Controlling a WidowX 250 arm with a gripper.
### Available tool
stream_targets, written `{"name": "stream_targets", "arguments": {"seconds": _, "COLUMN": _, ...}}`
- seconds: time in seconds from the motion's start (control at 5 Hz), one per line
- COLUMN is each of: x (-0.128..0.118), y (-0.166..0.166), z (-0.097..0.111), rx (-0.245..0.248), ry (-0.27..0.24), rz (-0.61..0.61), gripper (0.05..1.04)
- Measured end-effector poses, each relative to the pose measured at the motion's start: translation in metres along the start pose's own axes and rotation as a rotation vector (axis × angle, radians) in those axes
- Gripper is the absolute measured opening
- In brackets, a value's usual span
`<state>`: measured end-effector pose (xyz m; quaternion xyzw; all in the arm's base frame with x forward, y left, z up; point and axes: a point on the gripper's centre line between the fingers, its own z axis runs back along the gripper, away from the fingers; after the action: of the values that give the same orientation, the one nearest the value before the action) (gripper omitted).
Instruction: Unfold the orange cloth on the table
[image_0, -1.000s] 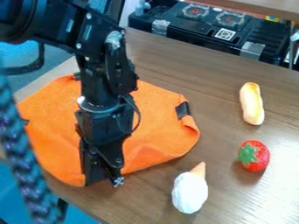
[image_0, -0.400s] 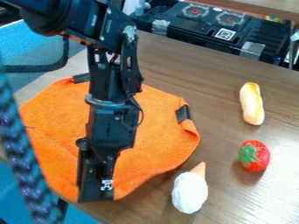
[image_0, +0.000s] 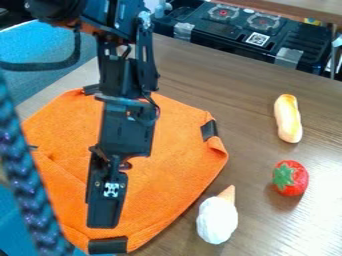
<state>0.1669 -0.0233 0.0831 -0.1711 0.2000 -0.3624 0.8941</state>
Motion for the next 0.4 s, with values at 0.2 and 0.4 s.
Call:
{"name": "stream_targets", "arguments": {"seconds": 0.2, "x": -0.002, "y": 0.017, "z": 0.027, "rx": 0.169, "ry": -0.205, "rz": 0.075, "gripper": 1.001}}
{"name": "stream_targets", "arguments": {"seconds": 0.4, "x": -0.001, "y": 0.054, "z": 0.051, "rx": 0.348, "ry": -0.424, "rz": 0.291, "gripper": 1.0}}
